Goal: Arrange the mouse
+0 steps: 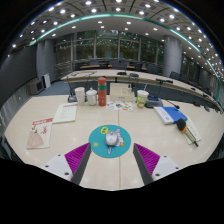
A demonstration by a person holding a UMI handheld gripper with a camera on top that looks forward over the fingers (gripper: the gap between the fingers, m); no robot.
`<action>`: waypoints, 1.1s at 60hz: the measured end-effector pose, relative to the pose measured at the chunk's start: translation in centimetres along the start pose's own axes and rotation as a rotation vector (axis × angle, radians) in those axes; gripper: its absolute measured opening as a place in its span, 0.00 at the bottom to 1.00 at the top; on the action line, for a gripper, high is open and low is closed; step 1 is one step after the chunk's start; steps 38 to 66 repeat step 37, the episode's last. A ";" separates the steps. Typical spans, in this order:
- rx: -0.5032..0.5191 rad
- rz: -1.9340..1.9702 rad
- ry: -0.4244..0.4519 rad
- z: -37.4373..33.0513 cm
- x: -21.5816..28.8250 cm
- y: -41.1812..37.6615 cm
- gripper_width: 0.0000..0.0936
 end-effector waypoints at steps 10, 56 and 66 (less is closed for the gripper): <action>-0.041 -0.007 0.021 -8.9 -2.8 -0.8 0.92; -0.055 -0.032 0.063 -18.0 -6.5 -2.3 0.92; -0.055 -0.032 0.063 -18.0 -6.5 -2.3 0.92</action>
Point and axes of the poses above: the point between the fingertips, and its own axes, seen from behind it with the camera up: y to the right, x up, z forward, the way the camera looks, the point moved 9 cm from there along -z, backward, against the way the camera looks, and after that the axes turned 1 degree about -y, right-handed, at the moved point
